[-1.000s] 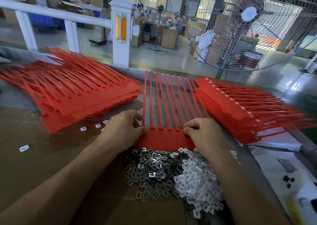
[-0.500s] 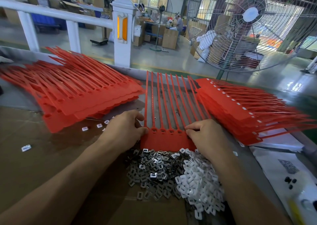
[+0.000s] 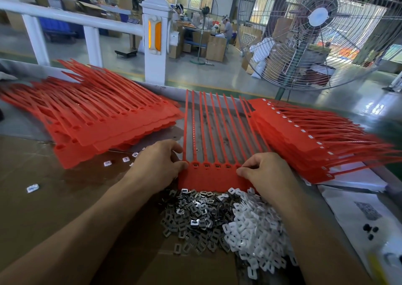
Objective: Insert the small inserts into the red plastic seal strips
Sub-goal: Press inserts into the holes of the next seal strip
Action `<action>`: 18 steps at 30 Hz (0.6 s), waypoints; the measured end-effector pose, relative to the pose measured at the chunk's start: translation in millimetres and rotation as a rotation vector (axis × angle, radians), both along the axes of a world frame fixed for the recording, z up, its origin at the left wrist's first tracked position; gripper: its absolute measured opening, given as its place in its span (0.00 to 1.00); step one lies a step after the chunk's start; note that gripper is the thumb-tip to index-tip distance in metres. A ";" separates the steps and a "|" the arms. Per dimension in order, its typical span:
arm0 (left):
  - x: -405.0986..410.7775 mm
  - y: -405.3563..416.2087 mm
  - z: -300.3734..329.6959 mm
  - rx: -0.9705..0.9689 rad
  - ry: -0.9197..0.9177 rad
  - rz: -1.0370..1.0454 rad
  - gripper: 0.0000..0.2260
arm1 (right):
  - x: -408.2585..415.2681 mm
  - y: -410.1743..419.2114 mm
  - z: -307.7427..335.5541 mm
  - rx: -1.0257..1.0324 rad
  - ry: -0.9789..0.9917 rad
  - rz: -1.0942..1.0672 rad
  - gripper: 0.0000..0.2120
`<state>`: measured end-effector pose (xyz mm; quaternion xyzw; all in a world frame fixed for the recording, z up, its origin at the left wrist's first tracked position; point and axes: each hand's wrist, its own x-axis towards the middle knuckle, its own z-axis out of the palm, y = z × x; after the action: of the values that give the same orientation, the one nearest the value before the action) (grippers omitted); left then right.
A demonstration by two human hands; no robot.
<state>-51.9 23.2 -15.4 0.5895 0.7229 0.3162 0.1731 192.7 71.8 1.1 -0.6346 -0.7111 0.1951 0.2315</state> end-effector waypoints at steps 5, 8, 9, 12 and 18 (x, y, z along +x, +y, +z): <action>-0.1 1.0 -0.4 -0.003 -0.013 0.001 0.16 | -4.0 0.9 -2.3 0.008 -0.059 0.024 0.12; -0.2 0.8 -0.8 -0.004 -0.012 -0.001 0.17 | -3.9 0.5 -3.5 0.032 -0.057 0.027 0.11; -0.2 0.9 -1.0 -0.002 -0.012 -0.002 0.17 | -4.2 0.5 -3.9 0.042 -0.055 0.027 0.10; -0.8 0.9 -1.4 0.002 -0.018 -0.003 0.17 | -6.3 0.8 -5.1 0.056 -0.037 0.031 0.08; -1.1 0.1 -0.2 0.003 -0.017 -0.008 0.17 | -4.7 3.2 -10.0 0.061 0.035 0.061 0.08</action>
<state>-53.0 23.3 -15.7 0.5898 0.7186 0.3216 0.1798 187.9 75.0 -8.8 -0.6018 -0.7315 0.1913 0.2571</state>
